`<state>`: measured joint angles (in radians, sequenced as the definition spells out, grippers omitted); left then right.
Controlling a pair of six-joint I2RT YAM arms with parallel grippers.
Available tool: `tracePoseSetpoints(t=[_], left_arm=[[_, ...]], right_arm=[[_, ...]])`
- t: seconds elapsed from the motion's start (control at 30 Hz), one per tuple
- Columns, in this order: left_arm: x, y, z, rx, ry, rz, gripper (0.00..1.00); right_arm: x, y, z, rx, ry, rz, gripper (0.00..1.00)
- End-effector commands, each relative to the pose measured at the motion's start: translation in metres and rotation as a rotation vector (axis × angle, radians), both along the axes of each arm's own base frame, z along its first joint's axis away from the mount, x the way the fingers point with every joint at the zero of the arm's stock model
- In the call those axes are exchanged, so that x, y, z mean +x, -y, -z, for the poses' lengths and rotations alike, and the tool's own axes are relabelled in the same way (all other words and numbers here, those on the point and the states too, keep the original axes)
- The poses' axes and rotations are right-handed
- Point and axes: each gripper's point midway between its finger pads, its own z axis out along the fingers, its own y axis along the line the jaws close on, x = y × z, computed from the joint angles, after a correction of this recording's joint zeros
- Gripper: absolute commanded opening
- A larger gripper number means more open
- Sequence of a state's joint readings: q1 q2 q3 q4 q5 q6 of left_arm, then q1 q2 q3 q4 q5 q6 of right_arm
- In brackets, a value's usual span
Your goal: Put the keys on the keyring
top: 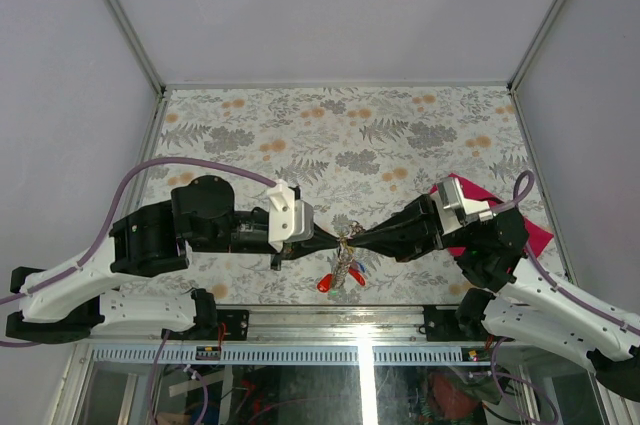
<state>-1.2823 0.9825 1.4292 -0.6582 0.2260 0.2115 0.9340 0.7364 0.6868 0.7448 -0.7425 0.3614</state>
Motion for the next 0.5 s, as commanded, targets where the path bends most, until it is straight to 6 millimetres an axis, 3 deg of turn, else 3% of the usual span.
tracePoseSetpoints(t=[0.0, 0.47], left_arm=[[-0.003, 0.004, -0.018, -0.072, 0.011, 0.016, 0.00], [-0.005, 0.013, -0.018, -0.103, 0.000, 0.039, 0.00]], right_arm=[[-0.012, 0.025, -0.052, 0.204, 0.082, 0.021, 0.00], [-0.011, 0.031, -0.067, 0.317, 0.072, 0.019, 0.00]])
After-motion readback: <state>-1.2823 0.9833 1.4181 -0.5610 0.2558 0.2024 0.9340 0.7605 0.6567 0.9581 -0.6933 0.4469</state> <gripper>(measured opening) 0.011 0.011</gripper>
